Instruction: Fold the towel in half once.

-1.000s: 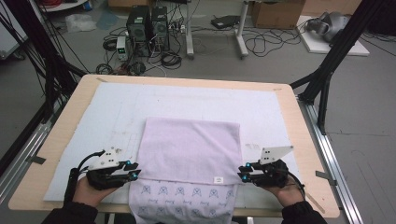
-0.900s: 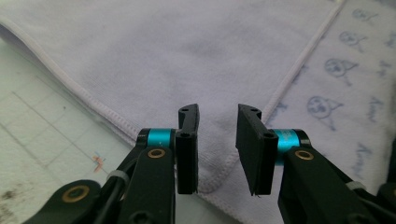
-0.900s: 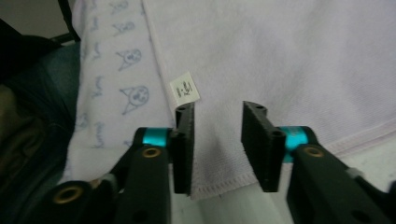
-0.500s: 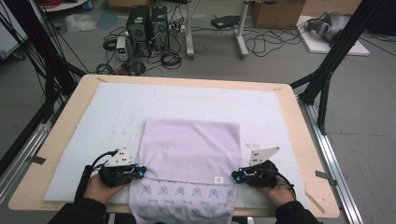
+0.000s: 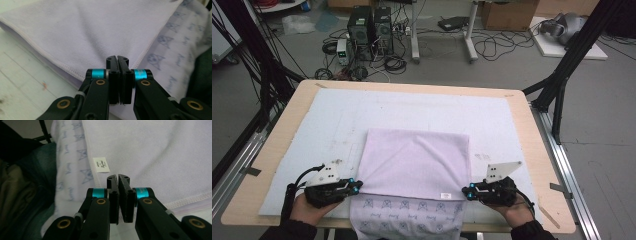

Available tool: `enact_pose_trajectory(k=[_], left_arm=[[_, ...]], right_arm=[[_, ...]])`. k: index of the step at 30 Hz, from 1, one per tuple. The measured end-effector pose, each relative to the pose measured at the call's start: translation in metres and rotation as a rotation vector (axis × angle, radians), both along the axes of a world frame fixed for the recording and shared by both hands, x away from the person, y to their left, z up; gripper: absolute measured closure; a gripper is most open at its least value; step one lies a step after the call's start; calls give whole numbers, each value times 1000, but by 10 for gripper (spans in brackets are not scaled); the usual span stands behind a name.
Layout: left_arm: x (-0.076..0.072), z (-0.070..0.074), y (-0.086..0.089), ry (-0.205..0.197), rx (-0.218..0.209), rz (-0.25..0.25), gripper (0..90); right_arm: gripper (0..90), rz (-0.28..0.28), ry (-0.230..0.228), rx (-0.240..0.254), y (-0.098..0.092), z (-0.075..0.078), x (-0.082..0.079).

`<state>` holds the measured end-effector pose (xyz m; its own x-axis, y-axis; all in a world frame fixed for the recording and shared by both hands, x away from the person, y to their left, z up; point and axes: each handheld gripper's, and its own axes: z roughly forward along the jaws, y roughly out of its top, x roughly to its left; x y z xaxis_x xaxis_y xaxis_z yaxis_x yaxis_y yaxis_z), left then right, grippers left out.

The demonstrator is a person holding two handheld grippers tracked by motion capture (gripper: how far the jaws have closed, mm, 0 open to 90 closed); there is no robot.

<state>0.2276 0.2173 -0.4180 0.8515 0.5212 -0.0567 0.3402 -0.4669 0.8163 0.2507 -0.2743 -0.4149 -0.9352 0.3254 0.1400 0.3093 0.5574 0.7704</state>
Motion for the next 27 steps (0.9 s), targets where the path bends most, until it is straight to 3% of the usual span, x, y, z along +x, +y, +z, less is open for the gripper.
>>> enact_pose_trajectory(k=[4,8,13,16,18,20,23,24,25,27], left_arm=[[-12,-2,0,-6,8,-19,860],[4,0,0,-21,-13,22,708],[47,3,-5,-40,-6,94,629],[78,2,-8,-28,-7,141,601],[98,1,-9,-38,4,184,593],[119,-1,-8,-14,-8,221,595],[143,-3,-6,1,-44,271,595],[149,-4,-7,11,-50,281,589],[155,-6,-9,21,-35,290,564],[164,-13,-14,28,-24,325,492]], right_arm=[[839,43,25,5,2,-1,-15],[687,-14,42,29,-1,-2,-1],[589,-100,4,-2,-2,4,42],[528,-167,0,-31,-3,4,73],[499,-206,-3,-18,-4,5,91],[480,-236,-3,6,-4,7,107],[432,-273,-18,-35,-4,4,129],[427,-291,-16,-27,-5,2,134],[423,-301,-26,-8,-7,-1,139],[384,-331,-35,-31,-9,-9,146]])
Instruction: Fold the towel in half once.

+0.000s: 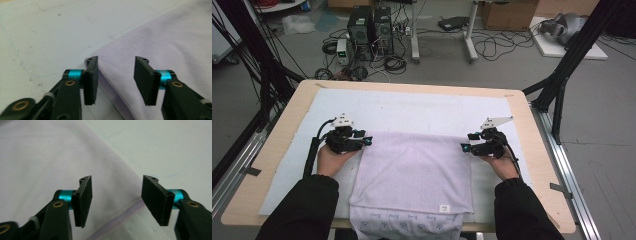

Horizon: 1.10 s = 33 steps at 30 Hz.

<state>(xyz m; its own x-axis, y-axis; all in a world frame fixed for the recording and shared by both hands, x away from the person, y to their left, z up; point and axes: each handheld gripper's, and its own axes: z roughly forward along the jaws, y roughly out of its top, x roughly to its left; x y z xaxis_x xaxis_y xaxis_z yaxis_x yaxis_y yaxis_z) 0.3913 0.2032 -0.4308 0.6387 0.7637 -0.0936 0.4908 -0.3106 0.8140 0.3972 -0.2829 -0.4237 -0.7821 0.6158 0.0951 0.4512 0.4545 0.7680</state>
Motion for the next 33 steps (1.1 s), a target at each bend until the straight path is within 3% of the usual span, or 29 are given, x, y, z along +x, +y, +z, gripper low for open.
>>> enact_pose_trajectory(k=[3,5,7,9,10,13,14,16,18,20,22,24,26,29,30,31,32,33], left_arm=[[9,-12,1,39,5,73,485],[11,-18,1,65,22,69,482],[10,-17,-2,54,34,45,548],[8,-16,-6,35,75,32,601],[7,-16,-6,41,65,15,689],[7,-14,-9,57,65,0,828],[7,-12,-11,63,87,-3,838],[7,-8,-16,34,143,-1,850],[9,-2,-15,-6,131,30,855],[14,8,-14,-49,115,58,856],[24,24,-14,-72,133,97,858],[35,48,-14,-121,126,121,859],[46,78,-15,-171,140,127,858],[59,121,-13,-250,123,149,851],[62,130,-12,-261,135,174,815],[63,133,-10,-261,140,200,704],[65,134,-6,-244,129,214,591],[65,132,-3,-223,126,207,580]], right_arm=[[384,-30,39,-26,1,-14,9],[385,-41,25,-38,1,-18,12],[389,-52,54,-30,0,-23,15],[426,-54,56,-22,-1,-23,16],[488,-48,56,-26,-1,-23,15],[787,9,77,-21,4,-21,14],[811,39,73,-25,8,-21,13],[829,59,54,-54,14,-18,13],[834,66,55,-53,18,-12,16],[835,52,13,-58,19,1,20],[837,27,-12,-66,17,19,30],[839,-1,-43,-48,16,41,42],[840,-16,-98,-63,17,68,52],[821,-34,-156,-66,19,108,66],[740,-47,-170,-67,19,117,70],[589,-65,-172,-60,19,122,73],[575,-87,-168,-55,20,123,76],[555,-84,-155,-48,19,121,77]])
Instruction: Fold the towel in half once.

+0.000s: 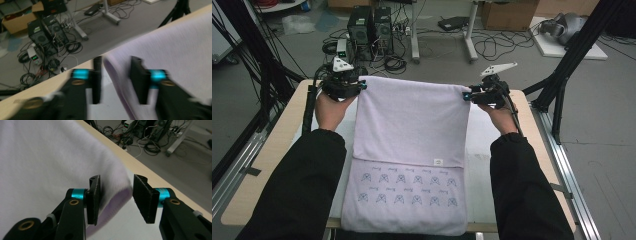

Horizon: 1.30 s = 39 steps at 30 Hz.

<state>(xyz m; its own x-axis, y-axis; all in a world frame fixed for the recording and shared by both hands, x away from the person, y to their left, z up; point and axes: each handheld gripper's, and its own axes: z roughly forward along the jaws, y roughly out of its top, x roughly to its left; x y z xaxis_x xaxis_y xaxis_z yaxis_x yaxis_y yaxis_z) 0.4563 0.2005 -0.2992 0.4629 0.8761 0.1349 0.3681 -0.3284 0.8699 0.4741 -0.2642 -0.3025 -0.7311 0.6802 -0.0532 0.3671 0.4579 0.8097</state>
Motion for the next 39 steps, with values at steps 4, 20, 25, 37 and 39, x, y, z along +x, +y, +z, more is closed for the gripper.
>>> enact_pose_trajectory(k=[4,20,25,37,39], left_arm=[[-12,-31,10,55,-23,-47,579],[-110,-120,16,155,-4,-278,564],[-134,-122,21,157,-45,-305,563],[-133,-137,14,208,20,-315,617],[-132,-140,13,235,33,-314,636]], right_arm=[[538,13,53,-23,1,-27,-9],[511,152,174,18,7,-99,-97],[550,193,192,12,12,-105,-122],[561,209,216,22,15,-129,-132],[568,213,221,17,17,-131,-131]])
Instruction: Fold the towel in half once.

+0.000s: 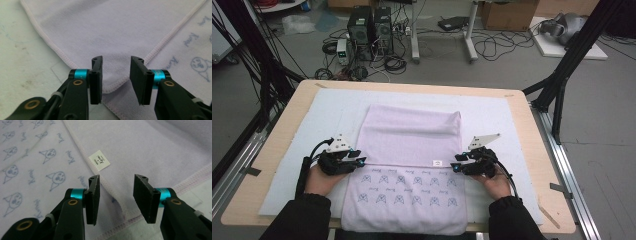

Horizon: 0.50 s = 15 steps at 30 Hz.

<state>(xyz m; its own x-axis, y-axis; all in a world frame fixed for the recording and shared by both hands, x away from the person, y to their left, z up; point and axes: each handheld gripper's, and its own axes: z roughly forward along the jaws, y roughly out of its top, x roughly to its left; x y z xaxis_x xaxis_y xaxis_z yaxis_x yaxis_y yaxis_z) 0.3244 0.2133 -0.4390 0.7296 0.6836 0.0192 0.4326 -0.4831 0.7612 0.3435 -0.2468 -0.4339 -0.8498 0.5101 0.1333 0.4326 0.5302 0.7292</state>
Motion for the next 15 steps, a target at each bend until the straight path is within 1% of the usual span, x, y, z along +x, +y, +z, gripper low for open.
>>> enact_pose_trajectory(k=[1,2,4,5,6,8,10,11,13,14,15], left_arm=[[1,-2,-1,4,12,2,638],[1,-4,-1,9,8,1,650],[1,-4,-1,-1,11,-1,674],[1,-4,-2,-1,13,1,698],[1,-4,-2,-5,19,3,716],[1,-4,-2,-15,28,6,794],[1,-4,-1,-13,18,12,842],[1,-4,0,-13,17,10,852],[1,-2,1,-8,10,9,857],[1,-1,2,-6,-1,10,859],[0,0,3,-2,-11,4,860]], right_arm=[[570,0,3,-15,1,-1,0],[574,4,7,-25,2,-3,1],[586,-2,21,-31,2,-5,1],[598,0,18,-33,2,-6,2],[620,-6,24,-30,1,-6,2],[701,-12,17,-36,0,-7,3],[789,-17,10,-37,-1,-7,4],[822,-14,7,-39,-1,-8,5],[845,-5,4,-31,-3,-7,6],[848,3,10,-24,-3,-6,5],[848,5,2,-26,-3,-4,5]])
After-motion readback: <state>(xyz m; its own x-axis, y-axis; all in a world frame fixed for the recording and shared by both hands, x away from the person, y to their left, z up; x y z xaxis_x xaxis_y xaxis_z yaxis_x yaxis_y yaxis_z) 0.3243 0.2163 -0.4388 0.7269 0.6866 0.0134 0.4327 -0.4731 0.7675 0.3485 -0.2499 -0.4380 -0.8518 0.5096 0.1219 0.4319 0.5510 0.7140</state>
